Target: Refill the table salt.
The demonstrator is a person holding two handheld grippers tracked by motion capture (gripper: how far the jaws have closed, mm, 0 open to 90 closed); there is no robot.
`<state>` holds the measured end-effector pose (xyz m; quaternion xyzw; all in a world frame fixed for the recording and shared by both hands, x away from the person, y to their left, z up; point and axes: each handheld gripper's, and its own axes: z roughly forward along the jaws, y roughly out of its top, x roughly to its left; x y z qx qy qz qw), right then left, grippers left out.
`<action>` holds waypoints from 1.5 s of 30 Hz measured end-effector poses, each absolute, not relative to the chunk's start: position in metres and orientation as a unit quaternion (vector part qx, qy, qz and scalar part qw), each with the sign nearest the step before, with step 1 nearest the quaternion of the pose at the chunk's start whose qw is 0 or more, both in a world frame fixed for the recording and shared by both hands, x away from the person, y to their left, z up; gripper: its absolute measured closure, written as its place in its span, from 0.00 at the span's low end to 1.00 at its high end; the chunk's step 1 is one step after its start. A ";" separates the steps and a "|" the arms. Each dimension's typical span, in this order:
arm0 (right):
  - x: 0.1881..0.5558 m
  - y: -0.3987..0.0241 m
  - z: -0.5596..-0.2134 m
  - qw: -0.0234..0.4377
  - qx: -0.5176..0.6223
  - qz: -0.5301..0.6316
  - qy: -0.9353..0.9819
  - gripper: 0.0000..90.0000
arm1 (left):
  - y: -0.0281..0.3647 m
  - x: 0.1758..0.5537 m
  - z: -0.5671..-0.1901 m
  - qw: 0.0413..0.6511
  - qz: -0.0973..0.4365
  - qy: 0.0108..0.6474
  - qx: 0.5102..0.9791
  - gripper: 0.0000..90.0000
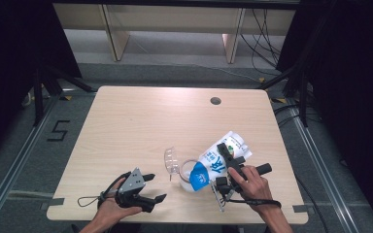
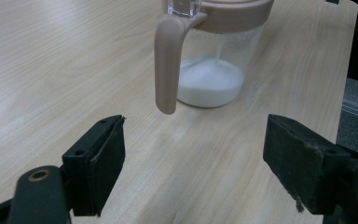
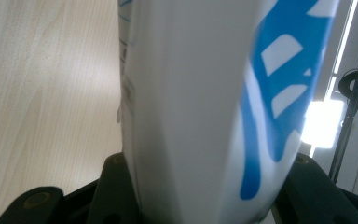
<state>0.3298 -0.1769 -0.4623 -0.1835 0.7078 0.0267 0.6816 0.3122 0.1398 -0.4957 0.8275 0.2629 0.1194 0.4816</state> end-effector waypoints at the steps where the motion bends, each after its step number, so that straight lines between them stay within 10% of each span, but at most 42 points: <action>1: 0.330 -0.176 -0.461 0.685 -0.198 0.025 0.701 0.65 | 0.140 0.312 -0.496 0.482 0.119 0.263 0.827 0.23; 45: 0.329 -0.177 -0.463 0.683 -0.182 0.024 0.707 0.66 | 0.140 0.312 -0.496 0.483 0.118 0.267 0.825 0.23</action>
